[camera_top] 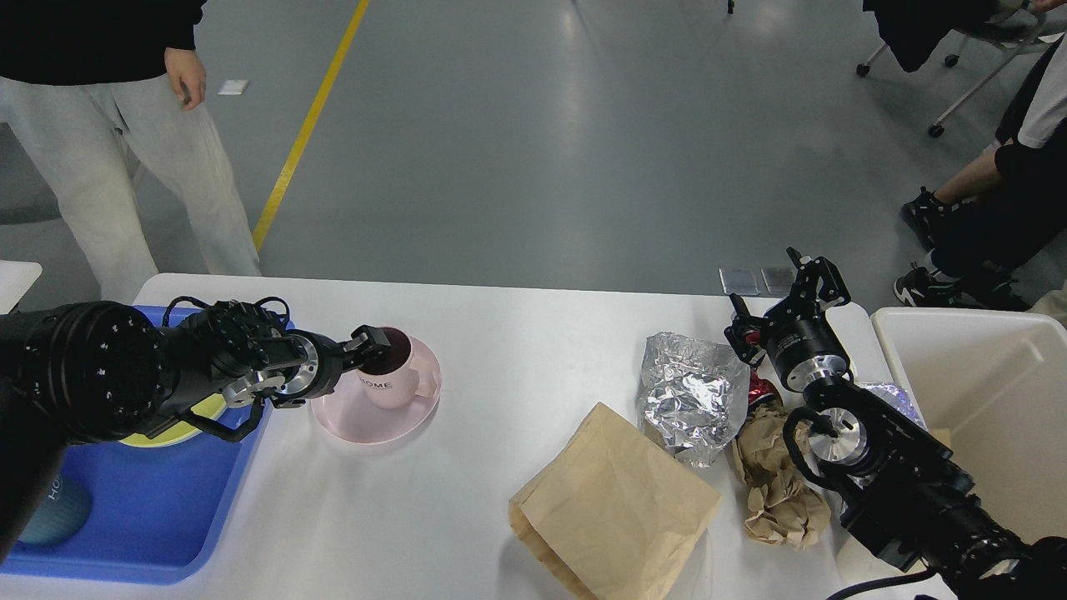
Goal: Tidy desktop
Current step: 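Reach the left gripper to the pink cup and grasp it, then lift the pink cup and place it on the blue tray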
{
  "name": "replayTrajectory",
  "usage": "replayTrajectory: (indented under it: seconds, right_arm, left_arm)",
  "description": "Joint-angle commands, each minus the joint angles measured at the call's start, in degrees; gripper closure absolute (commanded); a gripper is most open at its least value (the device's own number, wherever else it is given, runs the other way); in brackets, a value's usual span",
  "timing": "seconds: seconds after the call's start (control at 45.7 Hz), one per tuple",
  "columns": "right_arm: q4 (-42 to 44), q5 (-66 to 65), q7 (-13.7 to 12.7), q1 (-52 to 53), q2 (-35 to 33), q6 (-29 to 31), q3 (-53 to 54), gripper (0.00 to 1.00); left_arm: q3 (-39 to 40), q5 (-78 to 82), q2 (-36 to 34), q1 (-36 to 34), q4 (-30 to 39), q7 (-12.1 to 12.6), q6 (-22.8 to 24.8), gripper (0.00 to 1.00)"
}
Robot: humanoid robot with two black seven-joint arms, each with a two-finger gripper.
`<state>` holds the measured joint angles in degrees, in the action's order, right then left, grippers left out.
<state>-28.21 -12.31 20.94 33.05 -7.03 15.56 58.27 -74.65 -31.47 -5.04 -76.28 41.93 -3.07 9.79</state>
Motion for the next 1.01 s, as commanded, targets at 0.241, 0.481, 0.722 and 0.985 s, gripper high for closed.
replayTrajectory:
  seconds: [0.241,0.481,0.722,0.985]
  right_arm:
    - [0.0,0.0,0.06,0.0,0.0,0.0,0.0,0.0]
    - [0.08,0.0,0.06,0.0,0.0,0.0,0.0,0.0]
    - [0.08,0.0,0.06,0.0,0.0,0.0,0.0,0.0]
    - [0.08,0.0,0.06,0.0,0.0,0.0,0.0,0.0]
  left_arm:
    - [0.2,-0.17,-0.41,1.31,0.34,0.17,0.06,0.58]
    - [0.64,-0.26,-0.67,1.22,0.34,3.16,0.23,0.84]
    - [0.64,-0.35,-1.02,1.13,0.6,3.42,0.41,1.0]
    - [1.78,-0.7,-1.11,0.52,0.6,3.78,1.55,1.0]
